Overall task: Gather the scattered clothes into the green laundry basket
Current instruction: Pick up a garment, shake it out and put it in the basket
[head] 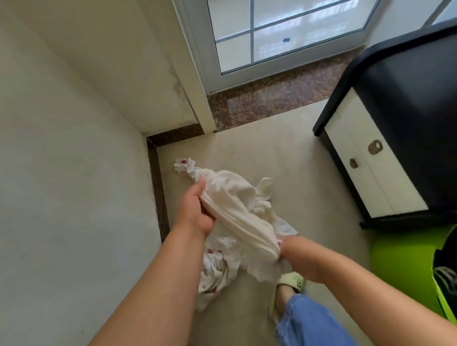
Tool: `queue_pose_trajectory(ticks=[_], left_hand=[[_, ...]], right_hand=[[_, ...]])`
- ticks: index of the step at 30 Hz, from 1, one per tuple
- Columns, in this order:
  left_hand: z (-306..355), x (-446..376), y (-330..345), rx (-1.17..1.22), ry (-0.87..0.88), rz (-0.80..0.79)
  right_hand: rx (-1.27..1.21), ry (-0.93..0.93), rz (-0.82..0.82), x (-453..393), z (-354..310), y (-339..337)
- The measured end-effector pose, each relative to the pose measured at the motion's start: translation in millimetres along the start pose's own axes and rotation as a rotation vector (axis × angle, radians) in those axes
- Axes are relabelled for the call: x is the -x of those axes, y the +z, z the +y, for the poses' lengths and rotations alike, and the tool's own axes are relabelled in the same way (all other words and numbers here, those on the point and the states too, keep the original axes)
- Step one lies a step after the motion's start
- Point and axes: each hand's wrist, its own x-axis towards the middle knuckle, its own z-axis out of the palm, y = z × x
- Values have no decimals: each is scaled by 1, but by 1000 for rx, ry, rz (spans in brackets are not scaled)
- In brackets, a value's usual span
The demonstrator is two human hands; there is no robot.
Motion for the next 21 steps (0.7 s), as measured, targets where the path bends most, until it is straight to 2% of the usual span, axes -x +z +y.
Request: queue_pose_trajectory(ticks=[2,4,6,8,12,16,19,21], left_hand=[[12,23,-11,114,99,-21],[17,47,-20,187,175,5],[18,67,-25,207,236,56],[17,82,-31,214,251,91],[19,92,-51,252,257,241],[20,94,-66,294,284,265],[27,97,-65,236,293,322],[31,98,-64,154,295,355]], right_hand=[[-556,-50,131,14,25,-13],[-1095,-126,146,28,43,-26],[-1412,-238,94,47,52,-36],[-1573,-313,61,63,60,-40],[-1677,-384,192,82,60,-55],[-1491,-214,441,92,53,-69],[-1342,-235,514,93,42,-87],[-1327,-289,523,98,33,-96]])
